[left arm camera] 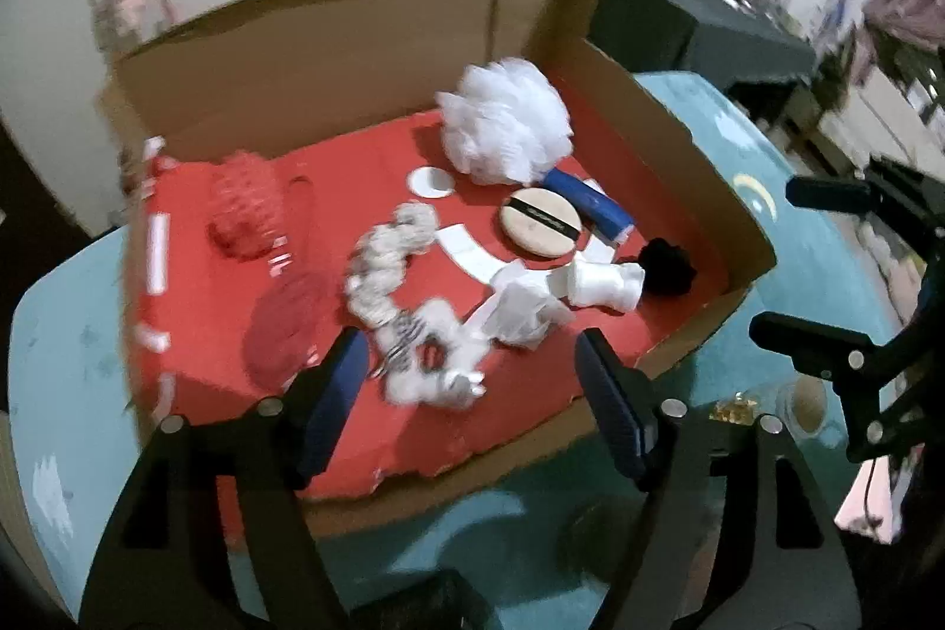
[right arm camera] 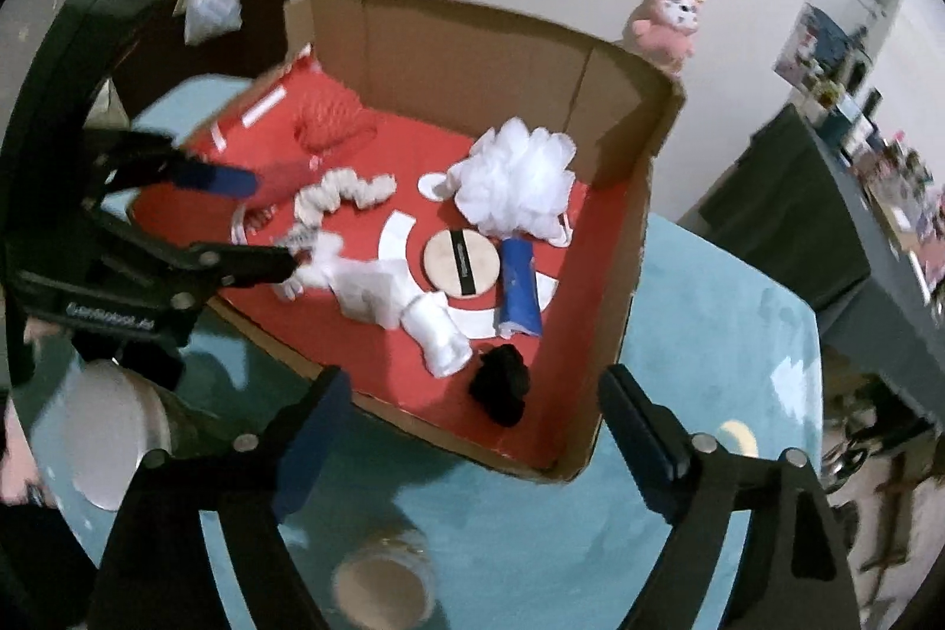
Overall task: Organize soft objects
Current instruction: 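Lift both open tools back from the box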
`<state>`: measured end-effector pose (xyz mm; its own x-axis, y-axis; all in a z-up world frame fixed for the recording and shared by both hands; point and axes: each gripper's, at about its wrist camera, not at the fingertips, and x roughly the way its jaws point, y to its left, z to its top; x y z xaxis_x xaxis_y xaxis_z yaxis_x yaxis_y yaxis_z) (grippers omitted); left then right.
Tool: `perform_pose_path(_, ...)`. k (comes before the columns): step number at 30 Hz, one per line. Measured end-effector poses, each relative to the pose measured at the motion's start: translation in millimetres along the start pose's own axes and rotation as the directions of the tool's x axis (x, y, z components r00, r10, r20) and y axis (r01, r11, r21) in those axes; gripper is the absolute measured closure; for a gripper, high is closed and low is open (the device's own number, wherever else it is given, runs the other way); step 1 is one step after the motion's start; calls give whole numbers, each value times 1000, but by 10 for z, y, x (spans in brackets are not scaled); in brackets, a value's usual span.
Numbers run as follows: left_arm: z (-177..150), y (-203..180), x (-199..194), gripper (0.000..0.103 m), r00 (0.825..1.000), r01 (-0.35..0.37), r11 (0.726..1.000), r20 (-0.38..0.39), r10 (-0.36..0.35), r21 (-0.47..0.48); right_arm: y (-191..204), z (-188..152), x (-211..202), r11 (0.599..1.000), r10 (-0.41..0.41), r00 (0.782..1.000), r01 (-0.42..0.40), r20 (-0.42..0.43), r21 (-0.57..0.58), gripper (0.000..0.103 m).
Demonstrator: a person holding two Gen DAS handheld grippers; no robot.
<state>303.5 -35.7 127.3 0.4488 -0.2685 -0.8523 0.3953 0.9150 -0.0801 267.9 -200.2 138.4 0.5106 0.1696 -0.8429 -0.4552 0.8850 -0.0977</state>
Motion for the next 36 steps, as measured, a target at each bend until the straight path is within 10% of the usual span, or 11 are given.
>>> perform_pose_path(15,-511,213,-272,27,986,-130,967,71,148,-217,-15,-153,77,964,-13,996,-11,87,265,1)
perform_pose_path(36,-621,334,-49,27,976,-201,940,19,215,-275,22,-203,367,954,-78,996,63,42,293,1)
